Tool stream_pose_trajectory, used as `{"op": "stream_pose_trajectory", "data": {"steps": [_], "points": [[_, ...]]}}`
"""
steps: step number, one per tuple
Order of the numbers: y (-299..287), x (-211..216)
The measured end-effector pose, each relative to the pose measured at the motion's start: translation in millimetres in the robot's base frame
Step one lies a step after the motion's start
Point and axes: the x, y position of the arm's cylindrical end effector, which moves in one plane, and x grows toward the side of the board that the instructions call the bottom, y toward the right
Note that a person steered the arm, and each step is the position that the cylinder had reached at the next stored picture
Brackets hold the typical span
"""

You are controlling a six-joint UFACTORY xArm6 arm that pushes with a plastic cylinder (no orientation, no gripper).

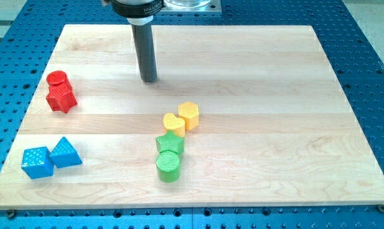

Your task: Separate the yellow blocks

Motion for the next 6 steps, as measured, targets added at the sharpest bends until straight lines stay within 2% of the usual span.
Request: {"op": "stream_pose_trajectory", "data": {"steps": [1,2,3,4,6], "points": [[26.8,2.4],[91.1,16.3],[154.0,78.8],[97.1,122.8],[-7.1,123.6]]}}
